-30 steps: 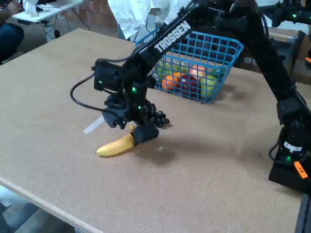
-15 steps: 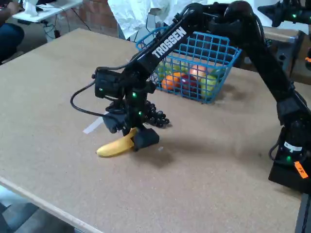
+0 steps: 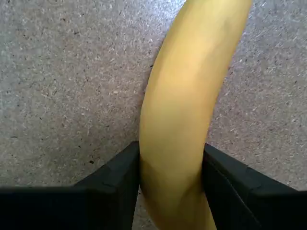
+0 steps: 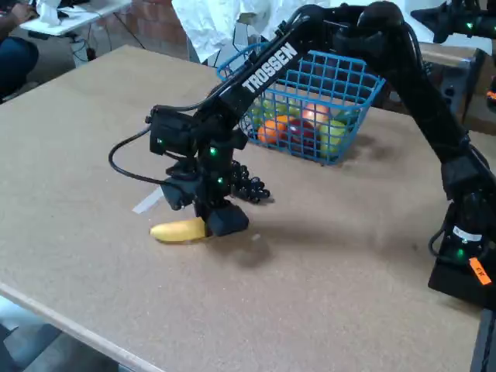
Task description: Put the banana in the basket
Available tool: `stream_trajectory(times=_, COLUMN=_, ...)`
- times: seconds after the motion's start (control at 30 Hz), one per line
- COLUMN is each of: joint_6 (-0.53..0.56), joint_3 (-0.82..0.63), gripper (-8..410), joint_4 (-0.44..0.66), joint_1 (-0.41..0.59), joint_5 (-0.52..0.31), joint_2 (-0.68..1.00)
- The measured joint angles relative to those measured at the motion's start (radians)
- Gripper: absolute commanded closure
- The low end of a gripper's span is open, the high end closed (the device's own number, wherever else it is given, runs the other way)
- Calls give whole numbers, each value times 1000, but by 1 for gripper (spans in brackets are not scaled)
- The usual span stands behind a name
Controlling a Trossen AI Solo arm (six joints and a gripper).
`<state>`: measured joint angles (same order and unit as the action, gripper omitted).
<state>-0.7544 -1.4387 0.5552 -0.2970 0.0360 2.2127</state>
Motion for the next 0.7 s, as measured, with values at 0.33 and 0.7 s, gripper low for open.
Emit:
stream_trajectory(times=0.33, joint_6=18, joint_3=-27, gripper=402, joint_4=-7, joint_1=0, joint_5=-1, joint_2=-53)
stream_trajectory(times=0.7, joint_6=103, joint_3=-143, gripper=402, joint_4=-8, joint_1=0, joint_5=-3, joint_2=-303)
